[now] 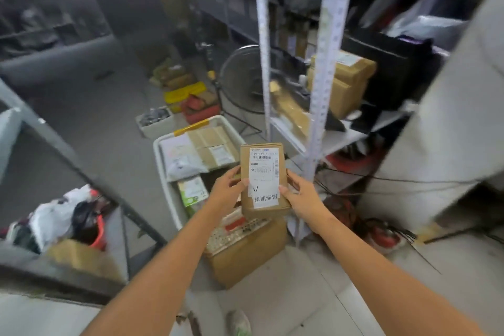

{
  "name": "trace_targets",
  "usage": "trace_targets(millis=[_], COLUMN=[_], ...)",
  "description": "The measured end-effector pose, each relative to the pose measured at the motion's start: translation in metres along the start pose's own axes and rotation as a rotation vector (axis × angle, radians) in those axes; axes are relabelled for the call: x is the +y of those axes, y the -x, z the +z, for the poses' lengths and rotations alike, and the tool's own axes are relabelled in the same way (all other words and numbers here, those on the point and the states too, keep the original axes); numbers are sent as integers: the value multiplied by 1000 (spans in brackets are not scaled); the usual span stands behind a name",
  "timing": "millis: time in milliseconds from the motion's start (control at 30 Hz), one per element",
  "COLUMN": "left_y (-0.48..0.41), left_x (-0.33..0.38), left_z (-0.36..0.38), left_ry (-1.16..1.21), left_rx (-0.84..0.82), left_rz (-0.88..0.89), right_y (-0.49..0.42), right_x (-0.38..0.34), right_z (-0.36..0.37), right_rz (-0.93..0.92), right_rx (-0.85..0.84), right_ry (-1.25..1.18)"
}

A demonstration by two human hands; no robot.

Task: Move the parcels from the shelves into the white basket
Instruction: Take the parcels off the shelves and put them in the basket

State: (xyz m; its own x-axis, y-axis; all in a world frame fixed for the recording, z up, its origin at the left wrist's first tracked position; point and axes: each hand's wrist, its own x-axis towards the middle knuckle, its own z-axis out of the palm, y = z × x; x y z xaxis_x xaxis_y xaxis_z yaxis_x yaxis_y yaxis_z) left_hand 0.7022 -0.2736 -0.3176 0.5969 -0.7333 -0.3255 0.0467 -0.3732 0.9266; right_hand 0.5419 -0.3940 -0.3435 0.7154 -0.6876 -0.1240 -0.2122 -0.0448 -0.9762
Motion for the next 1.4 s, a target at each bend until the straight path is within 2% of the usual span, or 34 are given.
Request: trace_targets(millis=[167,400,867,1000,1200,1400], left_y=[-60,-165,-444,-517,-592,-609], left_x=[-21,-40,-101,-127,-157,-163], left_z=[-76,-139,-182,-188,-184,-193], left_ry=[81,193,264,241,241,200], left_rx=[106,116,257,254,258,276], left_rz=[-27,-114,-218,-184,-186,-193], right_y=[-88,-216,-505,-573,-636,-653], right_x=[-7,2,83,115,147,149], right_z=[69,129,173,185,192,198], right_rz=[13,83,109,110,161,183], right_rx=[-125,-185,-298,-296,-249,-218], right_ry=[-8,50,129,187,272,333])
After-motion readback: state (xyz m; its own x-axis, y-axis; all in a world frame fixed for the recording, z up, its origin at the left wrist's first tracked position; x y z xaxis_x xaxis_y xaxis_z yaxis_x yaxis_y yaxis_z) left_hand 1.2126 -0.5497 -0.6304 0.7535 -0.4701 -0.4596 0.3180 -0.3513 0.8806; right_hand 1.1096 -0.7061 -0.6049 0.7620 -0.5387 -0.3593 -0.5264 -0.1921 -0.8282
